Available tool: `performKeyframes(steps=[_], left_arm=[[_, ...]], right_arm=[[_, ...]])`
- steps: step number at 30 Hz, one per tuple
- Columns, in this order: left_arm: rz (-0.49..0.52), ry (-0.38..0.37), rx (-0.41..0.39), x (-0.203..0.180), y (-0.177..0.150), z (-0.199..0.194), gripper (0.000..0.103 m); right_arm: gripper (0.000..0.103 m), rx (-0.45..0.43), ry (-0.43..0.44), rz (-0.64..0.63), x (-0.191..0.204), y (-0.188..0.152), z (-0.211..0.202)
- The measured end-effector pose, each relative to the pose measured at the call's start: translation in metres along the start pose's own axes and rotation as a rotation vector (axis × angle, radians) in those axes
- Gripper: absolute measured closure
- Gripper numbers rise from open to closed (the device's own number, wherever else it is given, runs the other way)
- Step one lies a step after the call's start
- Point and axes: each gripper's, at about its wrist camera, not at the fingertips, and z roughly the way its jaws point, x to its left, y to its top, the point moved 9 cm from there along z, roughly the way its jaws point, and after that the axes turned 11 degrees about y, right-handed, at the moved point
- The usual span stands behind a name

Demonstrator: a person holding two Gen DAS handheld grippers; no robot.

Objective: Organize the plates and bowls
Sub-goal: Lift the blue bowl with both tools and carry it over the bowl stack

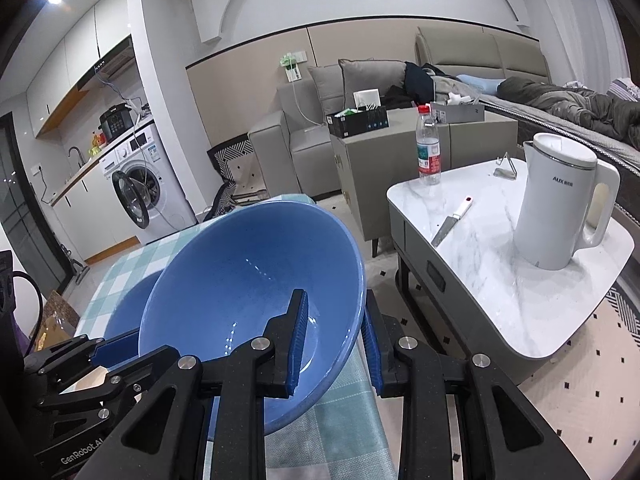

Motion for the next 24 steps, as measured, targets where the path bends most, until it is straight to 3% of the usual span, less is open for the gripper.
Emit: performKeyframes(steps=[24], left_arm=[[-0.056, 0.043, -0.077, 0.043, 0.017, -0.033, 0.066]], right_arm=[[0.076, -0.073, 0.074, -0.04, 0.059, 0.018, -0.014]])
